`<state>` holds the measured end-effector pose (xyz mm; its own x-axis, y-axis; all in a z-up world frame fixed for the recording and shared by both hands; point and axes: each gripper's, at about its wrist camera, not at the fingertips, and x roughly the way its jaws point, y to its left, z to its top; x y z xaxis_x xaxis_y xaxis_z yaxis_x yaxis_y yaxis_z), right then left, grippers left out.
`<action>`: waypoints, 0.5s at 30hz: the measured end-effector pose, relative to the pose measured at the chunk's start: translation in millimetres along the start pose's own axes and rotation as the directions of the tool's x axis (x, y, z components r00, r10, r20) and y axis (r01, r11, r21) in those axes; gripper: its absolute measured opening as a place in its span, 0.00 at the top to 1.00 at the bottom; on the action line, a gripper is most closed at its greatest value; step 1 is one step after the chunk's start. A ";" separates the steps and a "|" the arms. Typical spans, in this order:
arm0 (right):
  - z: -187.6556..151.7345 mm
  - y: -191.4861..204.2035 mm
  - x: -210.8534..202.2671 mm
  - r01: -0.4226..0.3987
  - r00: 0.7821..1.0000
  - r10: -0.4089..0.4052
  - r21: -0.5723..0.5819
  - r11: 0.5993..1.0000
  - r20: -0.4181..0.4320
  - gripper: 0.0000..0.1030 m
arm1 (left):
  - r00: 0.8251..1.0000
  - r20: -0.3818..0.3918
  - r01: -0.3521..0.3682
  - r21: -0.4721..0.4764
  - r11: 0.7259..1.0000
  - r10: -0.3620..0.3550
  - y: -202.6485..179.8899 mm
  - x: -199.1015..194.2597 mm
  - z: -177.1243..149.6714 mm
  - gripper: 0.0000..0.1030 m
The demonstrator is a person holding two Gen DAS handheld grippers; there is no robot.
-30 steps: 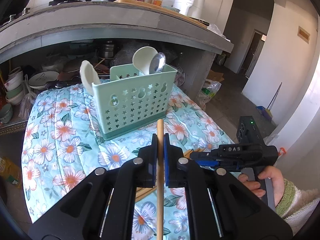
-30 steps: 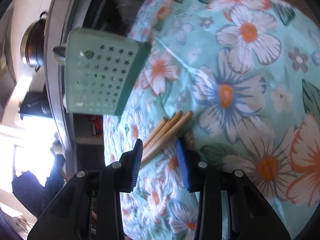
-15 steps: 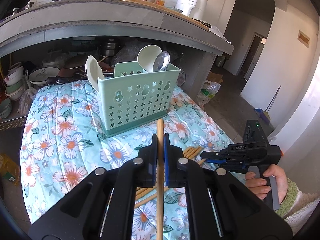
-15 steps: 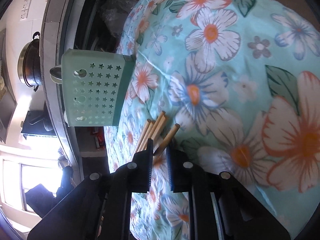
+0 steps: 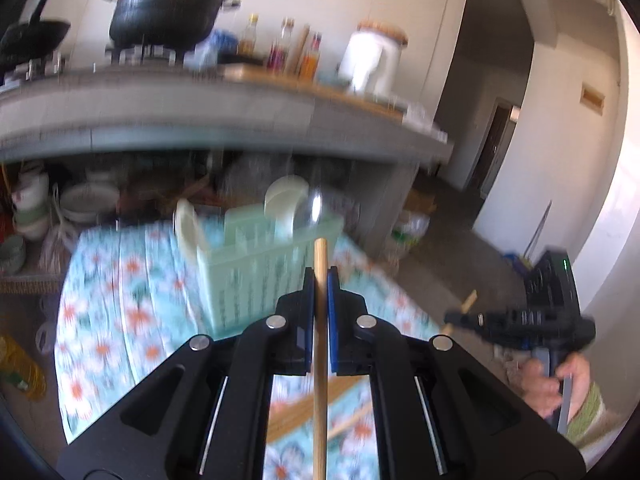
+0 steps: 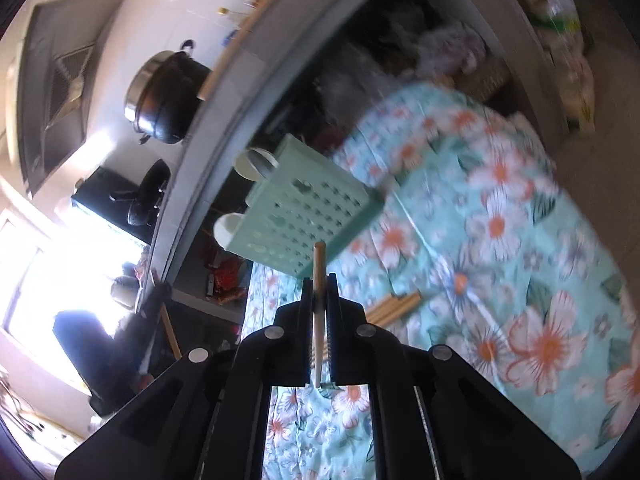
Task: Organize utensils
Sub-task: 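Lift the chopstick with the left gripper while the right gripper grasps another chopstick, then lower both chopsticks into the mint-green holder and open both grippers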
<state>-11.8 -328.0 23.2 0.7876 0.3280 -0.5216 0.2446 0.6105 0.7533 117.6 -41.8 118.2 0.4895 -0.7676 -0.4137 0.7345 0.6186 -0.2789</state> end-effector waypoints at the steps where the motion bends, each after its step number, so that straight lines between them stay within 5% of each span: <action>1: 2.7 4.8 -4.3 0.004 1.000 -0.004 -0.022 1.000 0.012 0.94 | 0.999 0.041 0.004 -0.004 1.000 -0.004 0.9 -1.6 11.6 0.96; 6: 8.0 16.6 -11.2 0.027 0.999 -0.023 -0.072 0.997 0.048 0.94 | 0.974 0.226 0.023 -0.105 0.994 0.002 18.7 4.0 66.8 0.96; 9: 8.1 14.9 -10.0 0.031 0.999 -0.027 -0.071 0.997 0.046 0.94 | 0.939 0.345 0.055 -0.184 0.981 0.012 34.5 17.2 97.0 0.96; 15: 10.2 6.6 -0.9 0.051 0.998 -0.049 -0.060 0.997 0.033 0.94 | 0.889 0.443 0.004 -0.254 0.967 0.113 54.1 59.0 138.7 0.96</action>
<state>-5.2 -331.6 32.7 0.7930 0.2732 -0.5446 0.2502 0.6689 0.7000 251.5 -76.9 198.9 0.7265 -0.6870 -0.0150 0.5931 0.6380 -0.4911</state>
